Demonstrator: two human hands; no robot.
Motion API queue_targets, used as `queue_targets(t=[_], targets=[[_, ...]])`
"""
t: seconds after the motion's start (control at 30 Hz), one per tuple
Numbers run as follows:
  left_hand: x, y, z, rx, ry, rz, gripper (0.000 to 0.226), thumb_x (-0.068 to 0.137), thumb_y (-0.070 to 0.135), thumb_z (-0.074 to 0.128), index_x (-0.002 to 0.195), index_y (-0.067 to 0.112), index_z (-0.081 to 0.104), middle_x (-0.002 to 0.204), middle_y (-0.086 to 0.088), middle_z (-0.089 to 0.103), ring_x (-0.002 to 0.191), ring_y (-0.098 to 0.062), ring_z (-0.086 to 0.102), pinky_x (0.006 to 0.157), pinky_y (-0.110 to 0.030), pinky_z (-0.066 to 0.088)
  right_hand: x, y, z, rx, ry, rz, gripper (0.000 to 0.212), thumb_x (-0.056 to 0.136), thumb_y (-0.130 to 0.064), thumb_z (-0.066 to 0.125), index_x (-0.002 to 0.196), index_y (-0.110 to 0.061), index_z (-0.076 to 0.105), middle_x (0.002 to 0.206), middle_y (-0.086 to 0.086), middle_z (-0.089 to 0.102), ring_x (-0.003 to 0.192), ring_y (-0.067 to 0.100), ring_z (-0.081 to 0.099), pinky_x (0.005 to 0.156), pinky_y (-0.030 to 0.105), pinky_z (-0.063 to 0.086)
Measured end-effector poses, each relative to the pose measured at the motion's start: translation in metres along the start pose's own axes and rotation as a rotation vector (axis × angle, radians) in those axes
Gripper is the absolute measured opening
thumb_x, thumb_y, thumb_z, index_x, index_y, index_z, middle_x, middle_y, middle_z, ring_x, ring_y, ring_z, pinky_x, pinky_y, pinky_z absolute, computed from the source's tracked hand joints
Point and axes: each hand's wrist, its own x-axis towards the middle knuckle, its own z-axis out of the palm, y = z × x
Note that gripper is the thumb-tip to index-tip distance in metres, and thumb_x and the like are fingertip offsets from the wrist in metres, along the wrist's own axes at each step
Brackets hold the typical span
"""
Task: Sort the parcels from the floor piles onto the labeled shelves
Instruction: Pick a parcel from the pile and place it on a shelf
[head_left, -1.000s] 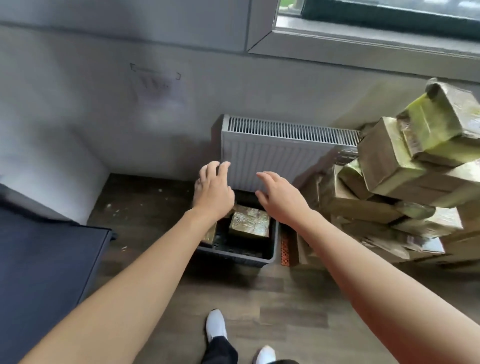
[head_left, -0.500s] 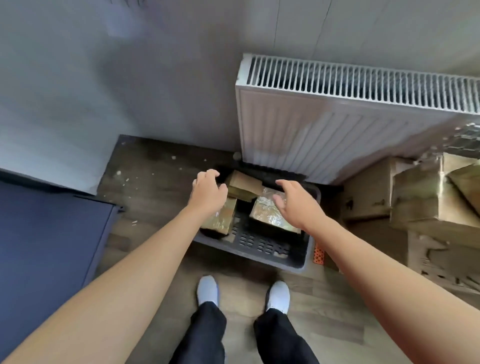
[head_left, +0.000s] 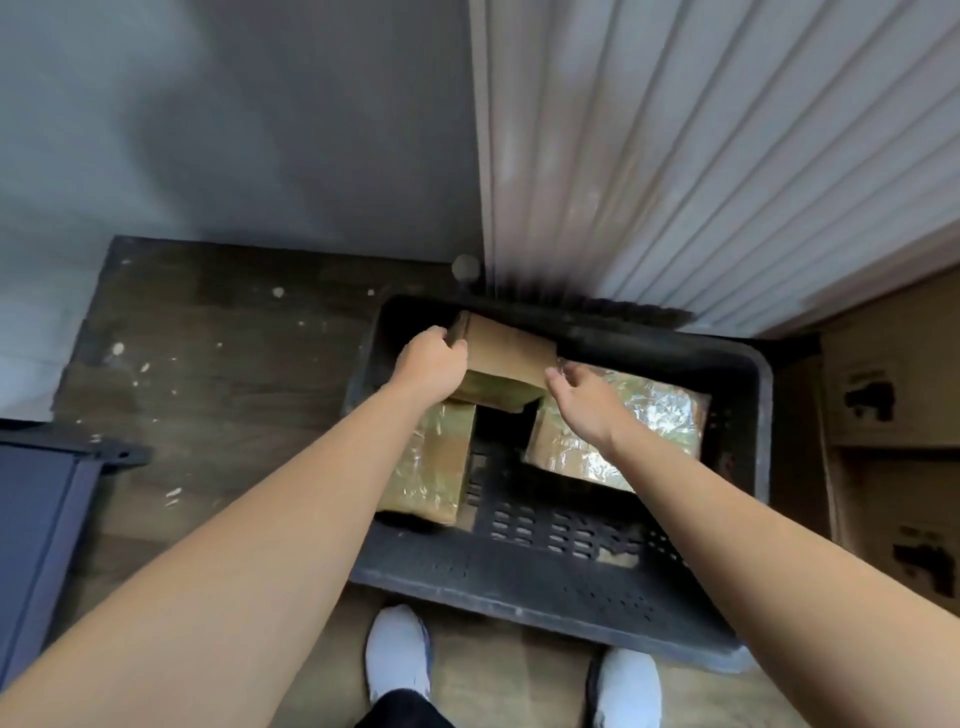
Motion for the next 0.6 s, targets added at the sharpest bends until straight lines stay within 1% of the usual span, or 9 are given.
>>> queue_targets(t=[0.07,0.13,0.2,0.23,0.3,0.37,0.43,0.5,0.6], targets=[[0.010,-0.008,0.009,-0.024,-0.011,-0.007,0.053,0.103,0.031,0.041,0.152,0.015,0.033,0.153,-0.006,0.040,0.130,-0.027,0.047,0.106,-0.038,0.041,0.013,0.005,0.011,0.102,0.013,0.051,0.054,0.104,-0.036,0.041,0.147,-0.002,0.038,0.149,0.014,0.044,0.138,0.031,0.041,0.111,0.033,0.030],[0.006,-0.014,0.016,-0.121,0.025,-0.016,0.048,0.102,0.025,0.045,0.149,0.017,0.039,0.144,-0.004,0.047,0.108,-0.019,0.056,0.086,-0.031,0.045,0.016,0.010,0.018,0.228,0.030,0.114,0.060,0.101,-0.040,0.045,0.149,-0.006,0.035,0.148,0.013,0.045,0.134,0.031,0.045,0.113,0.040,0.035],[-0.007,-0.016,0.020,-0.245,0.060,-0.046,0.044,0.099,0.021,0.049,0.143,0.017,0.043,0.135,-0.004,0.051,0.096,-0.015,0.054,0.075,-0.029,0.044,0.008,0.015,0.019,0.340,0.010,0.193,0.063,0.099,-0.041,0.048,0.151,-0.008,0.032,0.145,0.006,0.044,0.129,0.028,0.048,0.110,0.044,0.040],[-0.016,-0.018,0.021,-0.320,0.065,-0.065,0.044,0.098,0.020,0.051,0.141,0.017,0.043,0.130,-0.003,0.052,0.094,-0.014,0.053,0.077,-0.030,0.048,0.000,0.016,0.018,0.375,-0.009,0.213,0.061,0.100,-0.040,0.049,0.149,-0.008,0.034,0.139,0.002,0.046,0.123,0.026,0.050,0.108,0.044,0.043],[-0.037,-0.019,0.018,-0.451,0.069,-0.091,0.047,0.097,0.024,0.052,0.142,0.021,0.040,0.121,0.001,0.054,0.099,-0.015,0.055,0.091,-0.037,0.051,-0.020,0.016,0.016,0.416,-0.027,0.209,0.050,0.100,-0.037,0.050,0.142,-0.012,0.044,0.123,-0.001,0.052,0.111,0.021,0.053,0.103,0.043,0.047],[-0.056,-0.017,0.009,-0.532,0.042,-0.128,0.048,0.097,0.034,0.051,0.143,0.031,0.039,0.127,0.002,0.053,0.111,-0.020,0.055,0.098,-0.043,0.050,-0.042,0.011,0.009,0.406,0.018,0.162,0.039,0.099,-0.035,0.053,0.132,-0.015,0.049,0.114,-0.001,0.056,0.106,0.020,0.056,0.098,0.043,0.050],[-0.075,-0.011,-0.004,-0.621,-0.005,-0.170,0.040,0.097,0.047,0.047,0.135,0.034,0.045,0.128,0.001,0.055,0.110,-0.020,0.057,0.095,-0.044,0.052,-0.062,0.005,0.001,0.363,0.059,0.098,0.026,0.098,-0.031,0.054,0.120,-0.017,0.050,0.107,-0.001,0.057,0.102,0.021,0.058,0.095,0.046,0.051],[-0.095,-0.003,-0.017,-0.739,-0.028,-0.205,0.036,0.097,0.055,0.045,0.123,0.030,0.050,0.118,0.001,0.061,0.102,-0.016,0.061,0.086,-0.041,0.055,-0.083,-0.001,-0.008,0.306,0.086,0.018,0.012,0.097,-0.027,0.055,0.107,-0.022,0.050,0.102,-0.009,0.056,0.098,0.020,0.059,0.093,0.046,0.051],[-0.127,0.007,-0.029,-0.821,0.036,-0.198,0.028,0.096,0.044,0.056,0.114,0.025,0.047,0.113,0.000,0.057,0.101,-0.015,0.058,0.087,-0.042,0.054,-0.113,-0.013,-0.023,0.252,0.113,-0.068,0.011,0.096,-0.023,0.059,0.095,-0.028,0.050,0.102,-0.015,0.057,0.097,0.018,0.061,0.092,0.047,0.052]])
